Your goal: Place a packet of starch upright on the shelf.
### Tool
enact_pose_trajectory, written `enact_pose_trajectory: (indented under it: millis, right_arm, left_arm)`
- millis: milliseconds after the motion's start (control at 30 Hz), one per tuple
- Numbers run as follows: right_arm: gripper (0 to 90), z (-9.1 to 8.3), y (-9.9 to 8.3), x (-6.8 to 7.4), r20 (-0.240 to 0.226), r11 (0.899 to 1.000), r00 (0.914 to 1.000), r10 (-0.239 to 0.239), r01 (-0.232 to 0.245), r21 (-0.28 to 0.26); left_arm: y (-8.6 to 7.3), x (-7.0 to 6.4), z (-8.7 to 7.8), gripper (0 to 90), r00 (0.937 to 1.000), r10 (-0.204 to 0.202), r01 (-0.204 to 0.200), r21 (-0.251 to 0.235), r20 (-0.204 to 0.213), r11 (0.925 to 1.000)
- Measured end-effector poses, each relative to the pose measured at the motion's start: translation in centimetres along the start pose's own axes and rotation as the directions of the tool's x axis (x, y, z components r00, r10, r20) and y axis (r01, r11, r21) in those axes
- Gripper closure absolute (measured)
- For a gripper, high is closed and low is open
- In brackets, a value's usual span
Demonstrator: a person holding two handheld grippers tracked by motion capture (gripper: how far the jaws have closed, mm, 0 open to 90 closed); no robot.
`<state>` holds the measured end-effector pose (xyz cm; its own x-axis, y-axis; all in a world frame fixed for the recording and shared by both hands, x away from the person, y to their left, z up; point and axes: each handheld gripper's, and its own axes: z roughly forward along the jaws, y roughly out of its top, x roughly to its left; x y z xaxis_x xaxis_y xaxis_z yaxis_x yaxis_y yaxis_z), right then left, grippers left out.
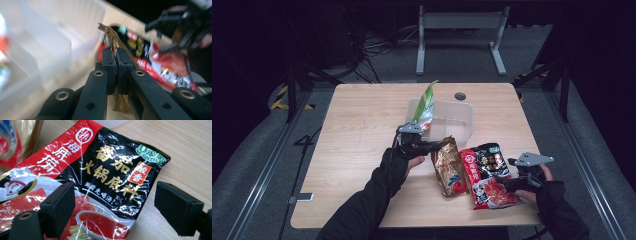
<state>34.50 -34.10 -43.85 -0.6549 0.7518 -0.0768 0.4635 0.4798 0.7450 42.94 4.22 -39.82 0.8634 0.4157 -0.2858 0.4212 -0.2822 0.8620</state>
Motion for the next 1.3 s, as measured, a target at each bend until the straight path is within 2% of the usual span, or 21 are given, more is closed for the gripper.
enact_pose_trajectory:
  millis: [67,100,233,400,567,667,733,833,867,967,1000,1033,1067,1167,1200,1267,1300]
  right_arm:
    - [17.6,0.0,0.0,0.0,0.002,1.0,1.0,0.002,-0.002,0.0]
    - [17.6,0.0,0.0,-0.1,0.002,1.0,1.0,0.003,-0.003,0.0]
    - [17.6,0.0,-0.1,-0.1,0.005,1.0,1.0,0.003,-0.003,0.003]
    - [17.6,0.0,-0.1,-0.1,0.009,1.0,1.0,0.004,-0.004,0.003]
    - [17.6,-0.1,0.0,-0.2,0.011,1.0,0.9999,0.004,-0.004,0.0]
    - [17.6,-0.1,-0.1,-0.2,0.012,1.0,0.9999,0.007,-0.007,0.0]
    - [17.6,-0.1,-0.1,-0.2,0.015,1.0,0.9999,0.009,-0.009,0.001]
    - [17.6,-0.1,-0.1,-0.2,0.013,1.0,0.9999,0.005,-0.005,0.0]
    - [17.6,-0.1,-0.1,-0.2,0.013,1.0,0.9999,0.005,-0.005,0.0]
    - [17.6,0.0,-0.1,-0.2,0.014,1.0,0.9999,0.004,-0.004,0.003]
    - [17.6,0.0,-0.1,-0.2,0.014,1.0,0.9999,0.004,-0.004,0.005]
    - [17.6,0.0,-0.2,-0.2,0.014,1.0,0.9999,0.004,-0.004,0.006]
    - [17.6,0.0,-0.2,-0.2,0.015,1.0,0.9999,0.0,0.0,0.007]
    - [17.6,0.0,-0.2,-0.2,0.016,1.0,0.9999,0.001,-0.001,0.006]
    - [17.6,0.0,-0.2,-0.2,0.017,1.0,0.9999,0.001,-0.001,0.007]
    - [17.6,0.1,-0.2,-0.2,0.016,1.0,0.9999,0.004,-0.004,0.008]
    - [17.6,0.1,-0.2,-0.2,0.018,1.0,0.9998,0.001,-0.001,0.011]
  left_arm:
    - [0.7,-0.3,-0.9,87.9,0.9999,0.002,-0.003,-0.039,-0.011,0.9992]
    - [1.1,-0.6,-1.4,88.0,0.9994,0.017,-0.019,-0.061,-0.03,0.998]
    - [2.2,-1.2,-2.4,88.1,0.9968,0.042,-0.049,-0.109,-0.068,0.9929]
    - [3.7,-1.3,-3.5,88.1,0.9947,0.027,-0.043,-0.164,-0.1,0.9855]
    - [6.0,-1.5,-4.3,88.1,0.9867,0.031,-0.064,-0.202,-0.16,0.9772]
    - [7.1,-1.3,-4.5,88.1,0.9766,0.017,-0.064,-0.213,-0.215,0.9749]
    - [7.7,-1.0,-4.4,88.1,0.9675,0.012,-0.068,-0.214,-0.252,0.9745]
    - [8.3,-0.8,-3.9,88.1,0.9424,0.001,-0.076,-0.211,-0.334,0.9745]
    - [8.4,-0.7,-3.7,88.1,0.9383,-0.014,-0.066,-0.218,-0.346,0.9737]
    - [8.8,-0.3,-3.2,88.1,0.9201,-0.021,-0.065,-0.206,-0.391,0.9764]
    - [8.9,-0.3,-3.0,88.1,0.9112,-0.025,-0.064,-0.202,-0.411,0.9772]
    - [8.9,-0.3,-3.0,88.1,0.9112,-0.025,-0.064,-0.202,-0.411,0.9772]
    - [9.1,-0.3,-2.8,88.1,0.8948,-0.023,-0.076,-0.203,-0.446,0.9762]
    - [9.4,-0.4,-3.2,88.1,0.887,-0.022,-0.085,-0.209,-0.461,0.9742]
    - [9.6,-0.5,-3.3,88.1,0.8822,-0.026,-0.086,-0.216,-0.47,0.9725]
    - [9.8,-0.5,-3.5,88.1,0.8804,-0.029,-0.086,-0.219,-0.473,0.972]
    - [9.9,-0.4,-3.5,88.1,0.8841,-0.034,-0.084,-0.23,-0.466,0.9696]
